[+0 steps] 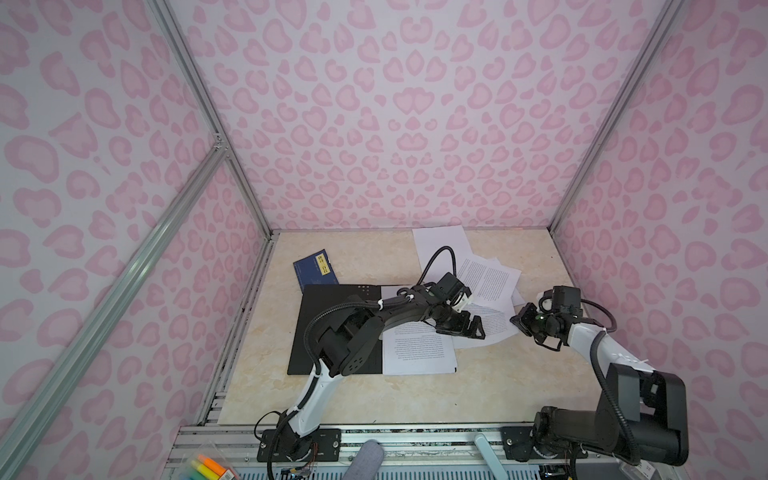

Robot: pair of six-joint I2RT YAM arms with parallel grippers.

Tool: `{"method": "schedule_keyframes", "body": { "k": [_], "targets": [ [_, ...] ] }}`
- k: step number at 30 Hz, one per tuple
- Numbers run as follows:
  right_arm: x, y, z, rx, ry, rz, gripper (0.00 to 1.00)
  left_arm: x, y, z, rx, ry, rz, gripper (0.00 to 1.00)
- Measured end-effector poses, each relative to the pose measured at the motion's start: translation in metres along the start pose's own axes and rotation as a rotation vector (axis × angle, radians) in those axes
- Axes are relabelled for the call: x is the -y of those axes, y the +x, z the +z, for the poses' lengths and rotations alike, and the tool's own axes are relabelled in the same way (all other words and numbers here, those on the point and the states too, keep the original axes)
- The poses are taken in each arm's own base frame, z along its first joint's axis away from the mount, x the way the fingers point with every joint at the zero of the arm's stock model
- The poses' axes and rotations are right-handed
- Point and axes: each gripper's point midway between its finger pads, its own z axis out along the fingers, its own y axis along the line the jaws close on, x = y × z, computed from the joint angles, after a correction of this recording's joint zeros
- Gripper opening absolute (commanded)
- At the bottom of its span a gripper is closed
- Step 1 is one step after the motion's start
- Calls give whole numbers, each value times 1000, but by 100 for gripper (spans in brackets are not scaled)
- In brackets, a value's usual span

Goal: Put the files into the folder

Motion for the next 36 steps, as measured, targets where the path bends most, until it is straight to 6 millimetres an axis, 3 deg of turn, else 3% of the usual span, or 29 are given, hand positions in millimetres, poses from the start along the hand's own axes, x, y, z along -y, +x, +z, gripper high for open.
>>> {"method": "schedule_keyframes", "body": {
  "k": [4,9,12,16,19,23,29,32,36],
  "targets": [
    [3,-1,-22,51,30,12,0,33,-4,-9,14,30,51,99],
    [0,-9,-63,180,70,-11,0,90,-15,-41,70,103,136,99],
    [-15,-22,-96,301,55,-50,0,129,-22,-75,134,154,198,99],
    [-32,-32,-131,411,39,-92,0,176,-22,-136,240,215,291,100],
    [-46,-33,-145,436,33,-137,0,192,-16,-172,318,217,350,100],
    [-68,-30,-160,466,18,-205,0,182,1,-203,407,147,409,99],
    [-98,-28,-171,497,-8,-286,0,135,42,-234,545,-6,482,98],
    [-114,-22,-165,469,-20,-332,0,105,58,-249,627,-119,506,98],
    [-151,-11,-149,419,-37,-427,0,64,77,-270,742,-279,509,98]
  ]
}}
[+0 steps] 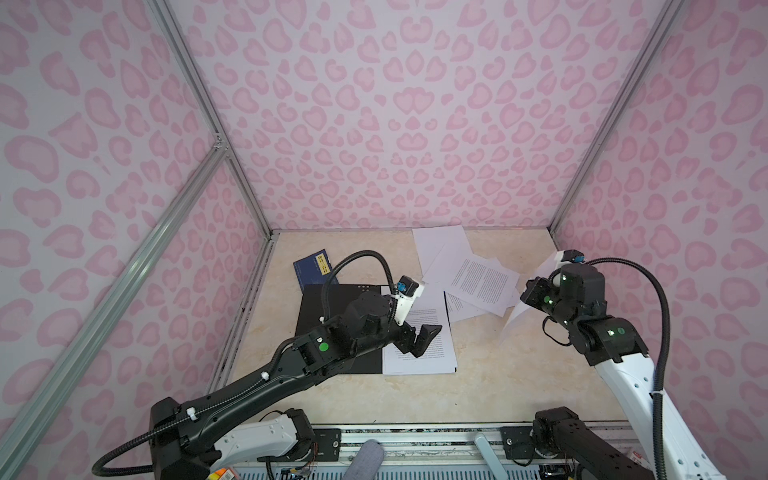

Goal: Put the files into the folder

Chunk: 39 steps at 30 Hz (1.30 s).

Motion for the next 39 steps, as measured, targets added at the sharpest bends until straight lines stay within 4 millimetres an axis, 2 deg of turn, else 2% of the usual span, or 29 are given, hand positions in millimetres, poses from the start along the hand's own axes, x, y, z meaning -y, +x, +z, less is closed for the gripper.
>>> {"method": "schedule_keyframes", "body": {
  "k": [5,9,12,15,17,20,23,26,29,33,39],
  "targets": [
    [-54,-3,18,-17,-71,-80,0,-26,25,-27,48,-102,37,98],
    [-112,4,33,-60,-162,-138,0,-39,39,-32,23,-167,44,98],
    [-149,8,34,-67,-235,-156,0,-45,47,-33,-10,-201,48,98],
    [-173,7,30,-61,-305,-140,0,-48,50,-36,-37,-221,52,98],
    [-177,2,25,-38,-332,-122,0,-49,50,-38,-43,-222,53,98],
    [-169,2,20,-9,-344,-109,0,-49,52,-43,-45,-220,53,98],
    [-137,14,36,-10,-285,-69,0,-45,51,-46,-39,-197,51,98],
    [-89,49,62,-56,-172,-17,0,-43,52,-47,-39,-186,50,98],
    [-59,88,73,-97,-106,8,0,-40,53,-46,-44,-166,49,98],
    [-39,113,81,-66,-65,52,0,-35,55,-45,-56,-140,42,98],
    [-30,148,92,-71,-26,119,0,-33,65,-47,-91,-121,36,98]
  ]
}}
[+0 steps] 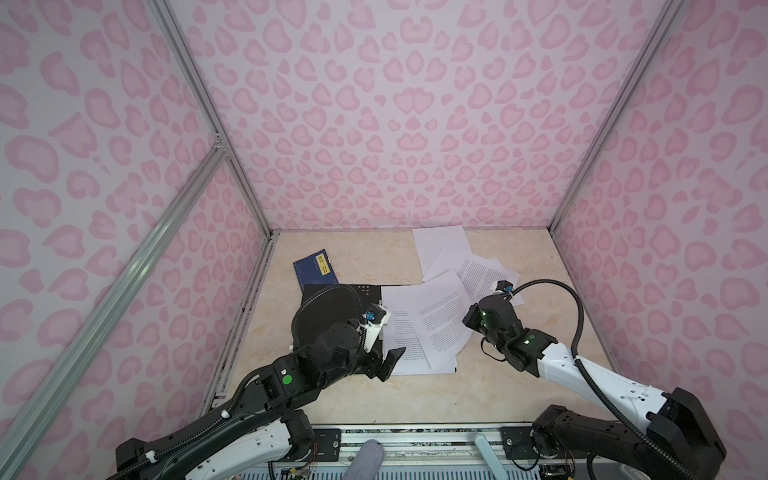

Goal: Put the files into the folder

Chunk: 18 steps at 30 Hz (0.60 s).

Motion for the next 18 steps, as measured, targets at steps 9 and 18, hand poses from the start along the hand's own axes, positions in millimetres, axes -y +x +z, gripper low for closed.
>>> {"method": "schedule_keyframes", "body": {
  "k": [9,18],
  "targets": [
    [-9,23,2,27,-13,58,0,1,11,4,-32,6,-6,98],
    [-19,42,5,31,-9,90,0,5,16,8,-58,32,5,98]
  ]
}}
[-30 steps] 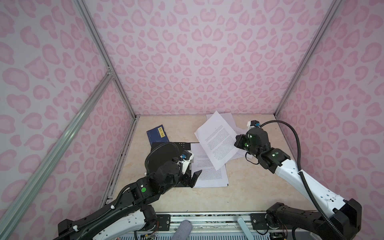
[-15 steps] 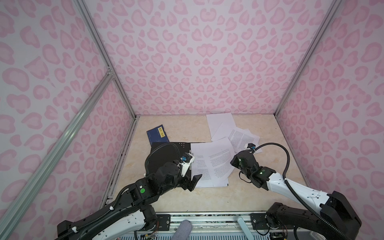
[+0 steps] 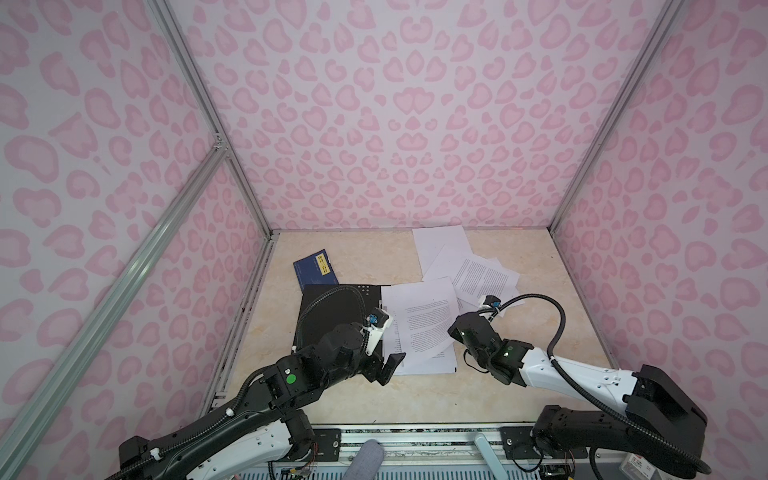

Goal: Put the files into the folder

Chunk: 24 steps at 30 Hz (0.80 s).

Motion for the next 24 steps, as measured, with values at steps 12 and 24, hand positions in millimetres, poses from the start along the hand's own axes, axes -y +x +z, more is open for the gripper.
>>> {"method": "schedule_keyframes", "body": {
  "k": [12,24],
  "targets": [
    [-5,23,-2,-8,4,20,0,2,2,-6,-1,17,-46,98],
    [-5,41,-1,-38,8,-1,0,-21,35,-21,-120,-111,-197,97]
  ]
}}
